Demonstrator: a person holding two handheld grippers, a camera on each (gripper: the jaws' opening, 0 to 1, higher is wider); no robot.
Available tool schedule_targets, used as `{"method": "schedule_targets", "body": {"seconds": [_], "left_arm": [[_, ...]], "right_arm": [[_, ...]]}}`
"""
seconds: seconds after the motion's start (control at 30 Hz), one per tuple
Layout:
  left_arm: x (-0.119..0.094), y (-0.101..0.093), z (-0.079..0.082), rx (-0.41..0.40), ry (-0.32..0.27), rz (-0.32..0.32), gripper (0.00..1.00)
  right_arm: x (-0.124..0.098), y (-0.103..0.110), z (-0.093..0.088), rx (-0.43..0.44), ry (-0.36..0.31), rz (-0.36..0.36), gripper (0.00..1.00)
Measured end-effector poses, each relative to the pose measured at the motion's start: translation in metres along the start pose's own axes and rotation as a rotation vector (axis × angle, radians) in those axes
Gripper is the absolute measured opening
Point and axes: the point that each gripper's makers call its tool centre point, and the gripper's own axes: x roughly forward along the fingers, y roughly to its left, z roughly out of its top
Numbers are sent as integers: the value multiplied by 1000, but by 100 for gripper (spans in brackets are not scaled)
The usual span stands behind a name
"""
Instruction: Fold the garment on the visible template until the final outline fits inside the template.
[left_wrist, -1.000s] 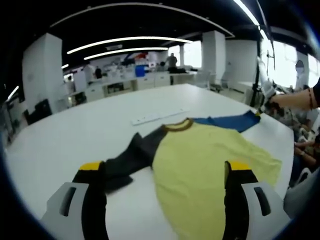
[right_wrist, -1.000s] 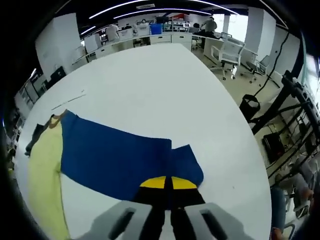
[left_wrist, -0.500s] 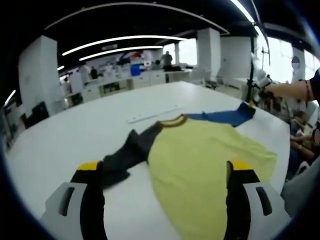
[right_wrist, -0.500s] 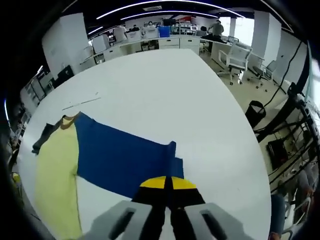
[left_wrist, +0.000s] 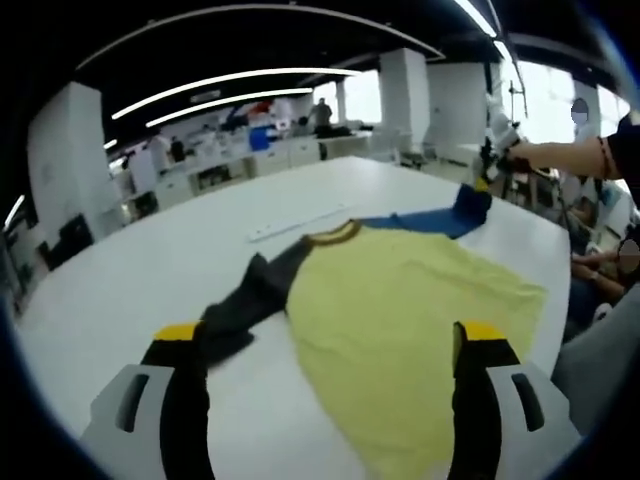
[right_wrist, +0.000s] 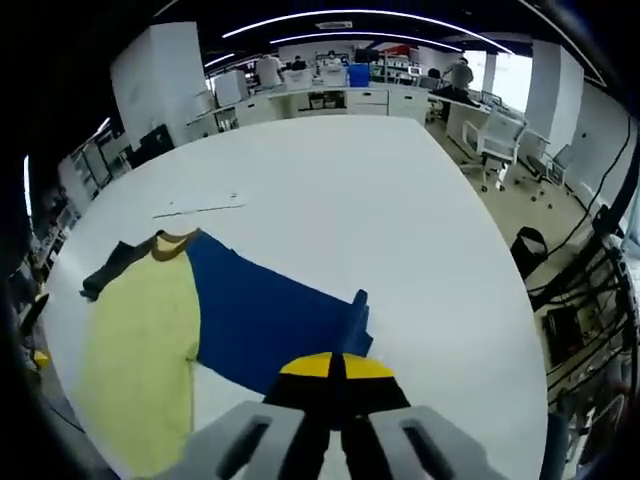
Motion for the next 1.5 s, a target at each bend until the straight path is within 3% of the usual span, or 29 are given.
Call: {"method": "schedule_targets", "body": {"seconds": [0.57, 1.0, 1.5], "left_arm": [[-21, -7, 0, 19, 1, -31, 99], [-29, -3, -5, -3, -4, -3, 99], [-32, -2, -14, -7, 23, 4, 99]], "right_arm": [[0, 67, 30, -116, -40, 82, 0], [4, 122, 56, -150, -79, 171, 0], [8, 160, 70, -183, -93, 228, 0]]}}
